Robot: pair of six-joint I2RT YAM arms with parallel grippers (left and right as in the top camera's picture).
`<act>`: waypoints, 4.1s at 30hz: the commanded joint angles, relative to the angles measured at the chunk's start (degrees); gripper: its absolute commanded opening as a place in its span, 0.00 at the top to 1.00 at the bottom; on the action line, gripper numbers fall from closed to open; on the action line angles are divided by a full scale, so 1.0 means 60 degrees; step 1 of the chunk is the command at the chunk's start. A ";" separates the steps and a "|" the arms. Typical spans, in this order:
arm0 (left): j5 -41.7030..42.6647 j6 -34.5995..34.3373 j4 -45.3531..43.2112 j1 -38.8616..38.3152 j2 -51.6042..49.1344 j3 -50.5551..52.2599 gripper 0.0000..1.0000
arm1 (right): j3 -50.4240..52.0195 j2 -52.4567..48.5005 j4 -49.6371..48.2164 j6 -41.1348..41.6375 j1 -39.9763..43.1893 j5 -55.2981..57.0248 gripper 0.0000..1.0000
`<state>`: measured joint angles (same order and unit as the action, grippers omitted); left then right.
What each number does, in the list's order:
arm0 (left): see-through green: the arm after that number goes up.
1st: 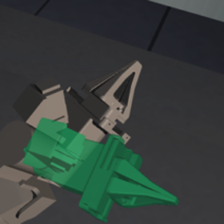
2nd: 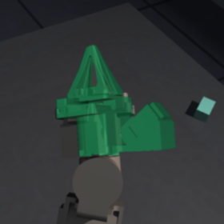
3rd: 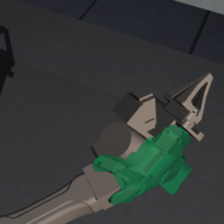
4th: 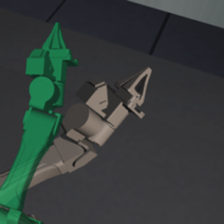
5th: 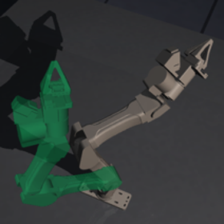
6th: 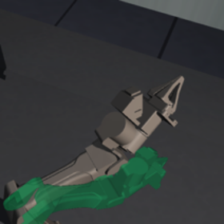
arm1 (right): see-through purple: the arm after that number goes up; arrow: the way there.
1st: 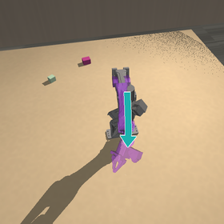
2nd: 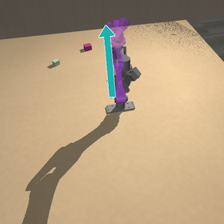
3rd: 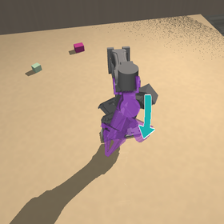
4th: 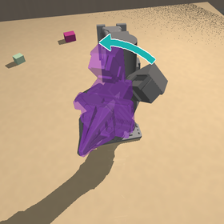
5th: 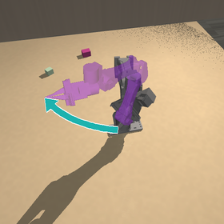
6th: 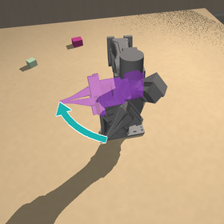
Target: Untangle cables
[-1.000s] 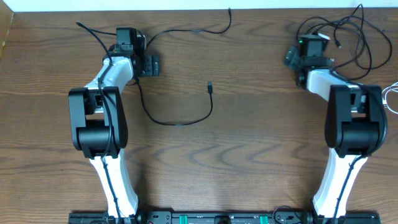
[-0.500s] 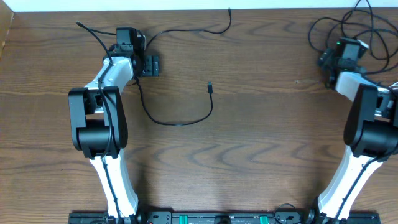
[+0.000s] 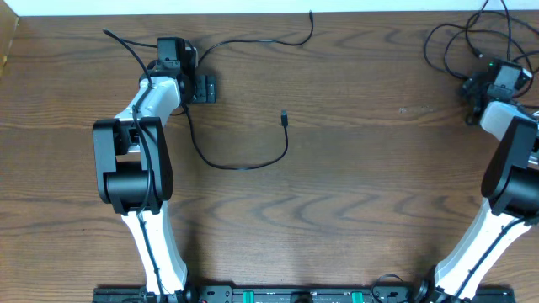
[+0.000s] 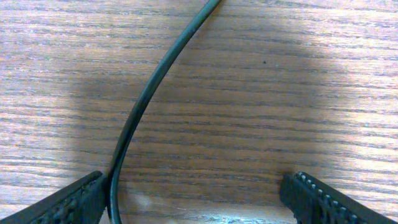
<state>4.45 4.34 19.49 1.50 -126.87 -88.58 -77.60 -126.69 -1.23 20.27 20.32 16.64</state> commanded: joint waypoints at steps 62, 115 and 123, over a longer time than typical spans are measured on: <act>0.0157 0.0018 0.0313 0.0029 -0.0535 0.0353 0.08 | 0.0113 -0.2412 -0.4601 -0.0743 -0.4615 -0.0914 0.01; 0.0157 0.0018 0.0313 0.0029 -0.0535 0.0353 0.08 | 0.0102 -0.1803 -0.2936 -0.1173 0.0670 -0.0412 0.01; 0.0153 0.0018 0.0313 0.0029 -0.0535 0.0353 0.08 | 0.0102 0.0474 -0.0455 -0.1712 0.0576 -0.1450 0.01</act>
<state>4.47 4.32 19.49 1.50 -126.87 -88.58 -78.48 -129.21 -9.47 11.62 24.10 11.31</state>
